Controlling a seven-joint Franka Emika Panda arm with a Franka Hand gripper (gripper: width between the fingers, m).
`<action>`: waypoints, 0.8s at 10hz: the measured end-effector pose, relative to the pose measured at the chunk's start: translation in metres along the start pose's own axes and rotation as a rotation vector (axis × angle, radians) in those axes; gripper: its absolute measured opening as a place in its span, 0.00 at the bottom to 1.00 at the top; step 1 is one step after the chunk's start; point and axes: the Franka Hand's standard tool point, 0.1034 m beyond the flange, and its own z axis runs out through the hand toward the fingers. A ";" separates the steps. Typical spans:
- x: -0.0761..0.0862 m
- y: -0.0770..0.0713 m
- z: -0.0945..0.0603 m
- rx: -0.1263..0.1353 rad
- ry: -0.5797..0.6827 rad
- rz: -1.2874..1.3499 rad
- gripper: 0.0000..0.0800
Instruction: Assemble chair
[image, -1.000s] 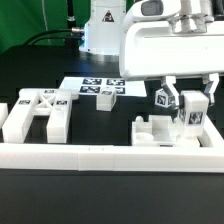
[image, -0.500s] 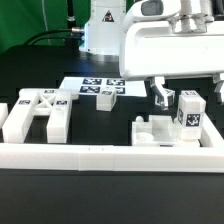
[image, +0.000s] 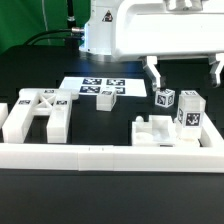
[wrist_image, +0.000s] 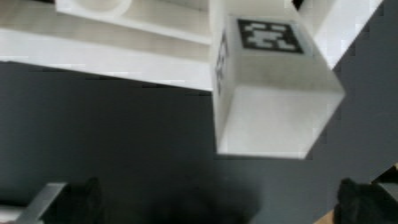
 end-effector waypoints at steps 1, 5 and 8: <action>0.003 0.001 -0.004 0.001 -0.005 0.000 0.81; 0.004 0.001 -0.008 0.007 -0.034 0.001 0.81; -0.008 -0.010 -0.001 0.068 -0.297 0.009 0.81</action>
Offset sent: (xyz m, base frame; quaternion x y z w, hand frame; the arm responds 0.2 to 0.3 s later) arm 0.0000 0.0000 0.0000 0.0000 -0.0650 0.0000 0.9979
